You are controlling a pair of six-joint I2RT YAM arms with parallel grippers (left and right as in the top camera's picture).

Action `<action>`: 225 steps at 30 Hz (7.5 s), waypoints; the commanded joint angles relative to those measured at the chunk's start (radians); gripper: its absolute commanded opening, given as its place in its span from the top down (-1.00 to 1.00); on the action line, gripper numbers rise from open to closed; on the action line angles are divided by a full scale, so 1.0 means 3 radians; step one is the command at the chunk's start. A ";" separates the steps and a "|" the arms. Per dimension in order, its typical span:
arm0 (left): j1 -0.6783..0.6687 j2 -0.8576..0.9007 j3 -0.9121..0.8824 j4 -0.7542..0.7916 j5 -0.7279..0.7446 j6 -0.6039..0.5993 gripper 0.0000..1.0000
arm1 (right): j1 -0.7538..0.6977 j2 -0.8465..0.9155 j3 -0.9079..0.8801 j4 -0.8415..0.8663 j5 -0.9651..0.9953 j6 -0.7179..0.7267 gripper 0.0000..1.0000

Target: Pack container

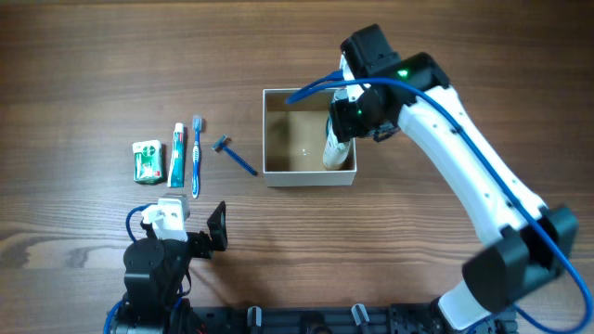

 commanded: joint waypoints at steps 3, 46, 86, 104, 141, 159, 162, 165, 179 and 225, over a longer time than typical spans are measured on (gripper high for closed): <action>0.0000 -0.0024 -0.0033 -0.0003 0.0076 -0.0019 -1.00 | -0.0272 -0.1400 0.0024 0.0048 0.0070 -0.0015 -0.72; 0.1312 0.5675 0.3536 -0.1142 -0.0456 0.0970 -0.99 | -0.1586 -0.0823 0.0023 -0.0215 -0.0131 0.0242 -0.99; -0.1422 0.5431 0.4780 -0.1302 -0.0429 -0.0440 0.15 | -0.1586 -0.0823 0.0023 -0.0205 -0.0131 0.0239 -0.99; -0.1319 0.5960 0.4976 -0.1516 -0.0135 -0.0481 -0.29 | -0.1586 -0.0823 0.0023 -0.0203 -0.0131 0.0240 -0.99; 0.0426 0.6672 0.4889 -0.2286 -0.0324 0.0294 0.92 | -0.1586 -0.0823 0.0023 -0.0203 -0.0131 0.0242 -1.00; -0.1434 0.6207 0.4885 -0.1123 -0.0348 -0.0871 0.47 | -0.1586 -0.0823 0.0023 -0.0203 -0.0131 0.0240 -1.00; -0.1433 0.5908 0.4927 -0.1320 -0.0350 -0.0827 -0.26 | -0.1586 -0.0823 0.0023 -0.0202 -0.0131 0.0242 -1.00; -0.1422 0.5394 0.4955 -0.1513 -0.0354 -0.0490 -0.99 | -0.1586 -0.0823 0.0023 -0.0203 -0.0131 0.0242 -1.00; 0.0173 0.5858 0.4033 -0.1971 -0.0512 -0.0354 -0.60 | -0.1586 -0.0823 0.0023 -0.0203 -0.0131 0.0240 -1.00; -0.1321 0.5475 0.4438 -0.1227 -0.0357 -0.1016 0.21 | -0.1586 -0.0823 0.0023 -0.0203 -0.0131 0.0240 -1.00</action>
